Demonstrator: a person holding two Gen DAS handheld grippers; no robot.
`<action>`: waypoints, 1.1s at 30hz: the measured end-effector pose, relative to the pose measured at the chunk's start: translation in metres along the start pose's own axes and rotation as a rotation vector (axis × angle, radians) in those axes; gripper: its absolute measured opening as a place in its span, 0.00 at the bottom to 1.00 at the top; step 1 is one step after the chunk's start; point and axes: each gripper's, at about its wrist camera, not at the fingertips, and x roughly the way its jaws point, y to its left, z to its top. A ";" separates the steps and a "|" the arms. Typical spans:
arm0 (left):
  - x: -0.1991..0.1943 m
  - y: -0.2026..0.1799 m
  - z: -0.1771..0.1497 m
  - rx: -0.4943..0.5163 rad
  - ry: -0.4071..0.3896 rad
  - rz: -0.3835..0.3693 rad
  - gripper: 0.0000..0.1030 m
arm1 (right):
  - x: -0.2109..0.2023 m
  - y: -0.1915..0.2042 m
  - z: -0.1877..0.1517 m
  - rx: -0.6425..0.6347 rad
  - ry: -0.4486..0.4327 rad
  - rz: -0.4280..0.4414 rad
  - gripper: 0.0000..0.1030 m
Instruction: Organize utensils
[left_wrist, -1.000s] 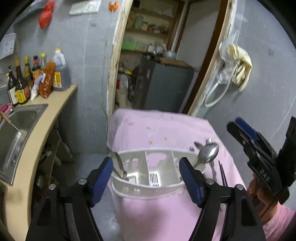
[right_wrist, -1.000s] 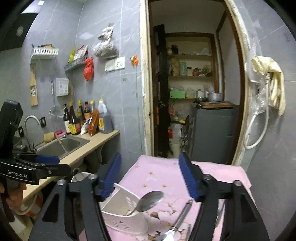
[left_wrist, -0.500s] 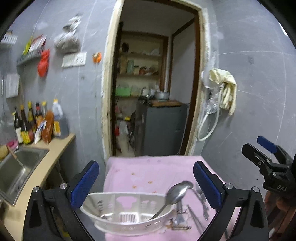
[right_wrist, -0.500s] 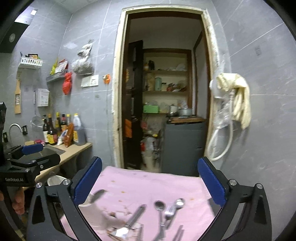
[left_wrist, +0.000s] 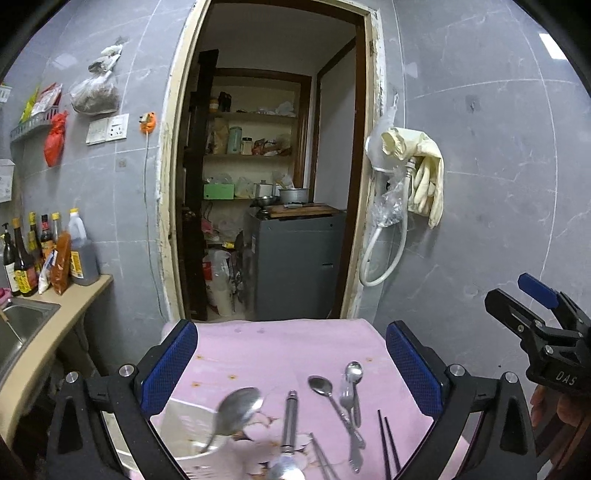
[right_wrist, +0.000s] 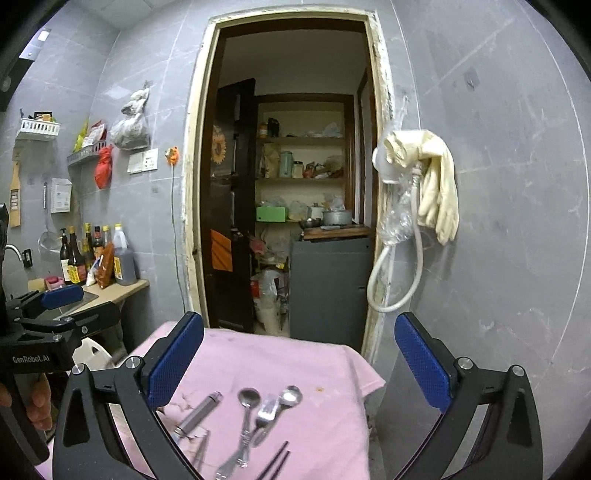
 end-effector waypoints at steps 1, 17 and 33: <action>0.003 -0.004 -0.002 0.000 0.003 0.004 1.00 | 0.005 -0.005 -0.003 0.002 0.010 0.003 0.99; 0.104 -0.040 -0.045 -0.028 0.178 0.010 0.99 | 0.131 -0.074 -0.085 0.094 0.235 0.142 0.98; 0.157 -0.074 -0.041 0.129 0.201 0.051 0.97 | 0.209 -0.082 -0.135 0.121 0.367 0.267 0.78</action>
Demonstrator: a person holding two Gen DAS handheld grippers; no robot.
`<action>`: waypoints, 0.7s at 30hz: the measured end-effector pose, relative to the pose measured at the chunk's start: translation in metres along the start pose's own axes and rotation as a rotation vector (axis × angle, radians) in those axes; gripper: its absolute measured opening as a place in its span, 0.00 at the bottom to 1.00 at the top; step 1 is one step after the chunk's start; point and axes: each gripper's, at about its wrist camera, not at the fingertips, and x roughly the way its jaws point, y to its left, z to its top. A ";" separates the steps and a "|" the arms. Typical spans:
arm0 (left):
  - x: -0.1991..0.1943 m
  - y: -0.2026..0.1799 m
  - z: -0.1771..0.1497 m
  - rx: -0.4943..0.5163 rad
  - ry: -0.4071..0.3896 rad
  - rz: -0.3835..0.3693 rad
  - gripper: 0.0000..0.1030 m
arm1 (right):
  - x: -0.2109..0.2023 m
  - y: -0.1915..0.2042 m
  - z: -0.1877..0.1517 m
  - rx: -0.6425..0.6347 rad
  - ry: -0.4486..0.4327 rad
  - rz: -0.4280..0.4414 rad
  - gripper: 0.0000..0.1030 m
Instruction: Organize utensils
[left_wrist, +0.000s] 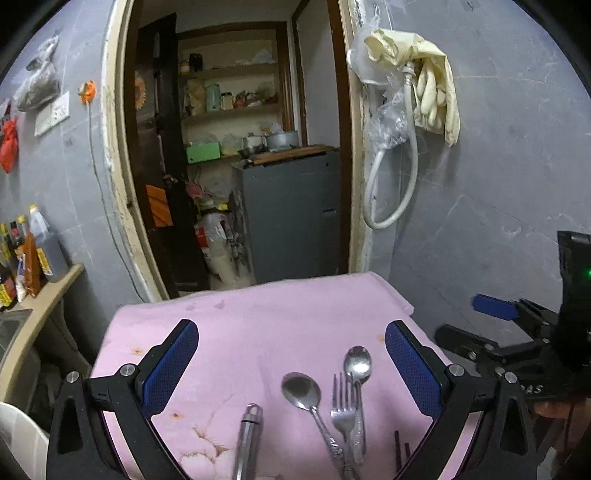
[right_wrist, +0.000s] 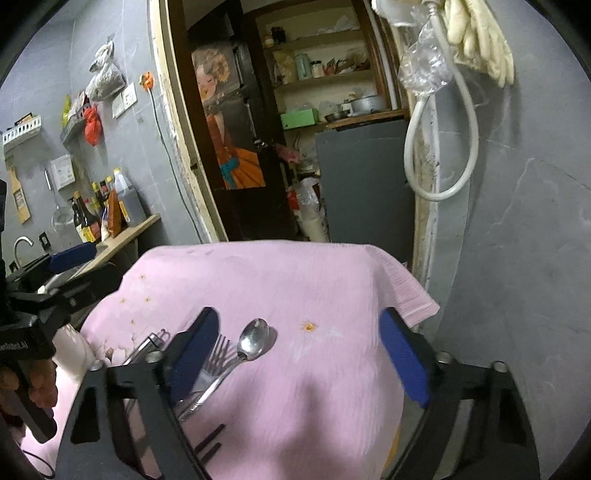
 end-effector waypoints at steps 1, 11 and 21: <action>0.005 -0.002 -0.001 -0.003 0.015 -0.007 0.96 | 0.004 -0.002 0.000 -0.002 0.009 0.008 0.77; 0.059 -0.002 -0.031 -0.109 0.212 -0.084 0.63 | 0.043 -0.012 -0.007 -0.013 0.119 0.103 0.59; 0.095 0.015 -0.066 -0.266 0.406 -0.124 0.29 | 0.079 -0.008 -0.018 -0.002 0.227 0.186 0.43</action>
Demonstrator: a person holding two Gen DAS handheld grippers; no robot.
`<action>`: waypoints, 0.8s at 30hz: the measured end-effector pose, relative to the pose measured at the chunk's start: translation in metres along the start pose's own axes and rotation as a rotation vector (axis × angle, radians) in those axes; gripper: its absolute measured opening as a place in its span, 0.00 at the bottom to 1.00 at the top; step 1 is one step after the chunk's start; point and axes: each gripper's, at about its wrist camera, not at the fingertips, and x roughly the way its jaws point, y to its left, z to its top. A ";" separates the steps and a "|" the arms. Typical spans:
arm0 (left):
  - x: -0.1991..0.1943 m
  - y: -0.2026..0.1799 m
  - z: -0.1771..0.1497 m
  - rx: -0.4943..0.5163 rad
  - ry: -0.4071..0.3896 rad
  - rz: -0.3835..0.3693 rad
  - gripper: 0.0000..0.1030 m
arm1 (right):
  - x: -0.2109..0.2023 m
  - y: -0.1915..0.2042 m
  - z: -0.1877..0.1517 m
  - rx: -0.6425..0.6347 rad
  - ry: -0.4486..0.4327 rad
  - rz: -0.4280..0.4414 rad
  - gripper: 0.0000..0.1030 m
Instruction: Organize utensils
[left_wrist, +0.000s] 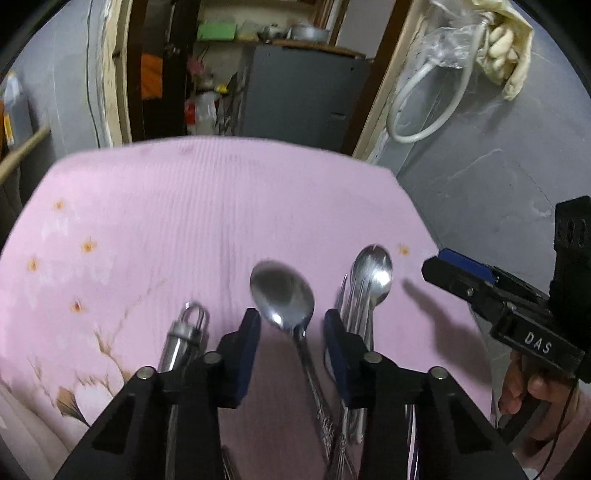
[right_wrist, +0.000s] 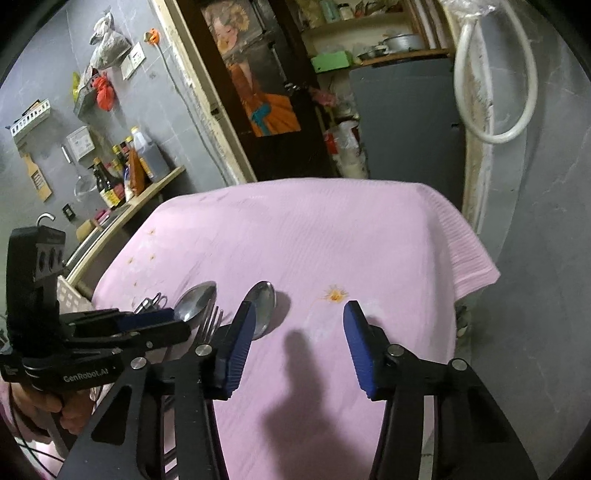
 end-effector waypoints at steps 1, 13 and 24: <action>0.001 0.001 -0.002 -0.006 0.008 -0.006 0.28 | 0.001 -0.002 0.000 -0.004 0.005 0.003 0.43; 0.009 -0.003 0.009 0.058 0.049 -0.006 0.17 | 0.038 0.012 0.011 -0.056 0.124 0.076 0.27; 0.010 -0.006 0.014 0.020 0.065 -0.101 0.03 | 0.018 0.017 0.006 -0.020 0.095 0.075 0.03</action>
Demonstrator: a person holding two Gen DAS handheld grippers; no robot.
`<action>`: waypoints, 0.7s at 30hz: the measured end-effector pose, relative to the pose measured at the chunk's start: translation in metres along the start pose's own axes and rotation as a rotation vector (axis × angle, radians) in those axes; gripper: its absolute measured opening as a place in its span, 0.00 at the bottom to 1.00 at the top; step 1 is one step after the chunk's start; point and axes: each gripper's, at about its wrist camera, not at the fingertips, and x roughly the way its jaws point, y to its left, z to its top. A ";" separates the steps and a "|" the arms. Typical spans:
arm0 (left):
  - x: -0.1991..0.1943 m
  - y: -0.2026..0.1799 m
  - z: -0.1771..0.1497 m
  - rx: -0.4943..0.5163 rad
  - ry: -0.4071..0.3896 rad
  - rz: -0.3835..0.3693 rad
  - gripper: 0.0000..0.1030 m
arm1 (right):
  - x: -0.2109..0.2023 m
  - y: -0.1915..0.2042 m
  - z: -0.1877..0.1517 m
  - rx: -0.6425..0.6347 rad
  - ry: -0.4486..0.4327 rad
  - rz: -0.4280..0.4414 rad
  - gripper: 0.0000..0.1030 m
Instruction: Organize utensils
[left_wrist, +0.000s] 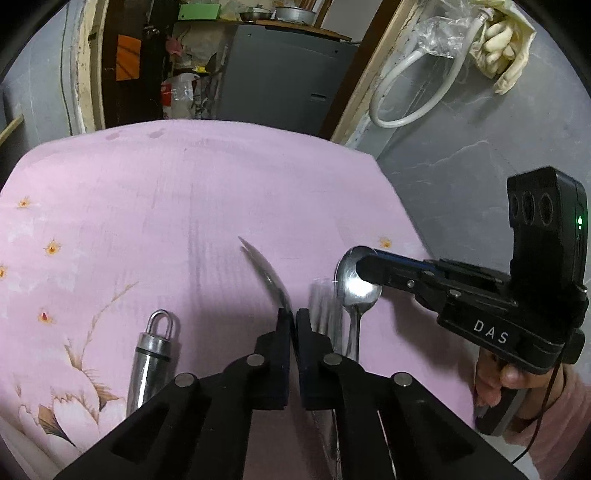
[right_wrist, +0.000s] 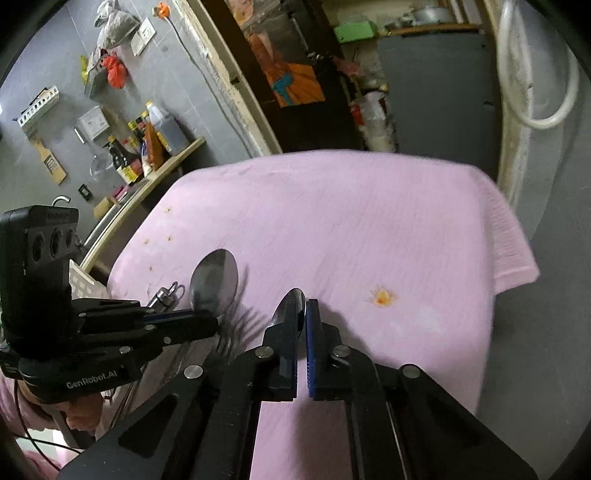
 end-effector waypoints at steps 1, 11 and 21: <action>-0.004 -0.002 0.000 0.010 -0.010 -0.004 0.03 | -0.008 0.002 -0.001 0.002 -0.022 -0.008 0.02; -0.079 -0.021 -0.007 0.053 -0.211 -0.076 0.03 | -0.106 0.050 0.005 -0.078 -0.224 -0.167 0.02; -0.167 -0.027 -0.004 0.081 -0.373 -0.156 0.03 | -0.201 0.134 0.023 -0.145 -0.416 -0.279 0.02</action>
